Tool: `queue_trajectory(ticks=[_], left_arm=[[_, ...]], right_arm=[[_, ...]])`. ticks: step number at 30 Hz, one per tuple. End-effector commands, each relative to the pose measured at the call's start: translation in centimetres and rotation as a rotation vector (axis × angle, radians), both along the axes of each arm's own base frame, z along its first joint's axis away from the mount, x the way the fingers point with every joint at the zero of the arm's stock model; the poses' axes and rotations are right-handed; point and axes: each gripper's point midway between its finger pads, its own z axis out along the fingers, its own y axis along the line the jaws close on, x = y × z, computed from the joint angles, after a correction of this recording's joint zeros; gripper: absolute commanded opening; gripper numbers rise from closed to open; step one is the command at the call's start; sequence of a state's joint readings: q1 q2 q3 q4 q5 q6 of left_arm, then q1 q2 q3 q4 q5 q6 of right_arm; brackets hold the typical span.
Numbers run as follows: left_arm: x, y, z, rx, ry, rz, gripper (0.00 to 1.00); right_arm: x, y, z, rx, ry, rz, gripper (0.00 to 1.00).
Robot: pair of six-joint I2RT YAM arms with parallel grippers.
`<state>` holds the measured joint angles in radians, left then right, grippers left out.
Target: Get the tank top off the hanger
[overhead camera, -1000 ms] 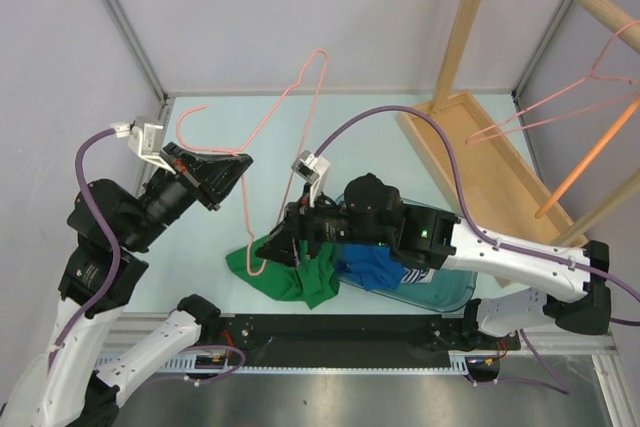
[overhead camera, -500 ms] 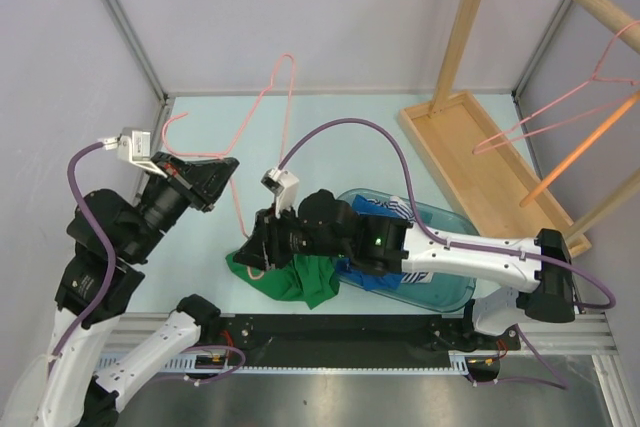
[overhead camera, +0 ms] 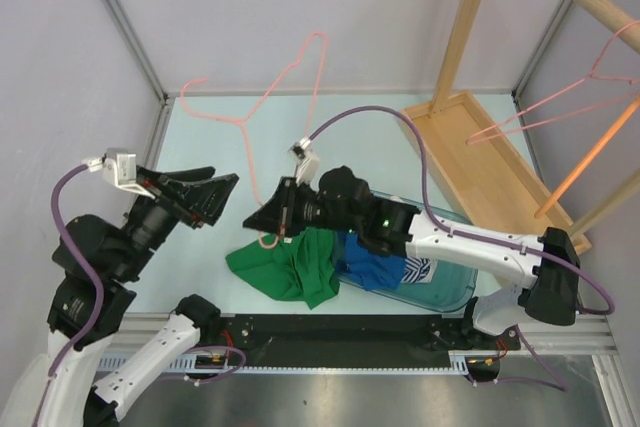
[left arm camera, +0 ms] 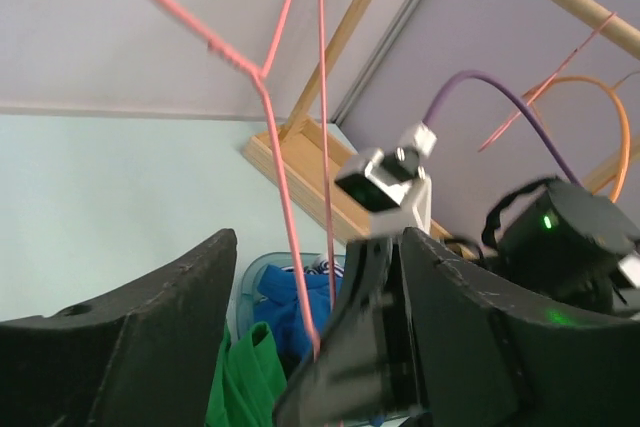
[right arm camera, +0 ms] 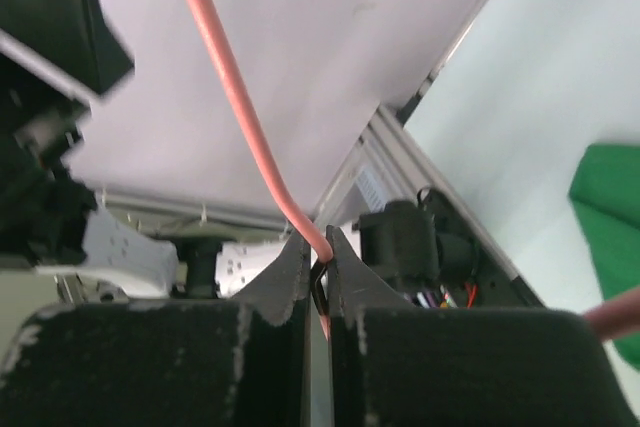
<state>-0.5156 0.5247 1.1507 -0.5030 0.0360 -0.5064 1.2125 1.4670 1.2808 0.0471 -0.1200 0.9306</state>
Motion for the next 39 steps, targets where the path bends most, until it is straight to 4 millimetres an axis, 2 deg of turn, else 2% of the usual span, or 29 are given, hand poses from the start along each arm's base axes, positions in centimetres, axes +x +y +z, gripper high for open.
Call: queue_trajectory(ticks=[1, 2, 4, 7, 8, 10, 11, 13, 14, 18, 20, 21, 22, 25, 36, 39], left_arm=[[-1.4, 1.5, 0.0, 0.035, -0.051, 0.027, 0.73], [-1.7, 1.7, -0.1, 0.039, -0.053, 0.034, 0.74], [-2.0, 3.1, -0.7, 0.035, -0.056, 0.094, 0.75], [-2.5, 4.4, -0.9, 0.030, -0.056, 0.143, 0.75], [-2.7, 4.5, -0.9, 0.035, -0.057, 0.142, 0.75], [-2.8, 4.8, -1.4, 0.051, -0.050, 0.151, 0.75], [-2.7, 4.8, -1.6, 0.053, -0.042, 0.155, 0.75], [-2.6, 4.7, -1.8, 0.050, -0.027, 0.150, 0.75], [-2.8, 4.5, -1.7, 0.042, -0.025, 0.137, 0.75], [-2.5, 3.6, -2.5, 0.048, -0.003, 0.101, 0.75], [-2.6, 3.3, -2.7, 0.039, 0.012, 0.087, 0.75], [-2.7, 3.2, -2.7, 0.036, 0.013, 0.078, 0.74], [-2.8, 2.9, -2.8, 0.035, 0.014, 0.062, 0.75], [-2.8, 2.9, -3.4, 0.033, 0.026, 0.063, 0.74], [-3.7, 3.1, -3.7, 0.027, 0.036, 0.051, 0.74], [-3.5, 3.2, -4.2, 0.041, 0.042, 0.056, 0.74]], right_arm=[[3.0, -2.6, 7.0, 0.203, 0.022, -0.102, 0.00], [4.4, -3.5, 7.9, 0.225, 0.026, -0.141, 0.00], [5.9, -4.4, 8.9, 0.253, 0.030, -0.192, 0.00], [9.1, -7.3, 11.5, 0.342, 0.038, -0.309, 0.00], [10.6, -9.0, 13.1, 0.396, 0.020, -0.359, 0.00], [12.8, -11.3, 14.8, 0.461, 0.003, -0.455, 0.00], [14.5, -13.1, 15.9, 0.502, -0.014, -0.513, 0.00], [16.1, -15.5, 17.7, 0.590, -0.009, -0.578, 0.00], [17.7, -17.6, 18.9, 0.644, -0.027, -0.631, 0.00], [20.6, -21.7, 22.0, 0.855, 0.038, -0.698, 0.00], [21.3, -22.8, 23.3, 0.916, 0.044, -0.717, 0.00], [22.3, -23.5, 23.5, 0.944, 0.048, -0.754, 0.00], [22.1, -24.1, 24.8, 0.996, 0.050, -0.751, 0.00], [22.6, -25.7, 26.4, 1.129, 0.060, -0.758, 0.00], [25.0, -32.1, 28.9, 1.393, 0.074, -0.822, 0.00], [25.5, -33.3, 28.6, 1.472, 0.111, -0.807, 0.00]])
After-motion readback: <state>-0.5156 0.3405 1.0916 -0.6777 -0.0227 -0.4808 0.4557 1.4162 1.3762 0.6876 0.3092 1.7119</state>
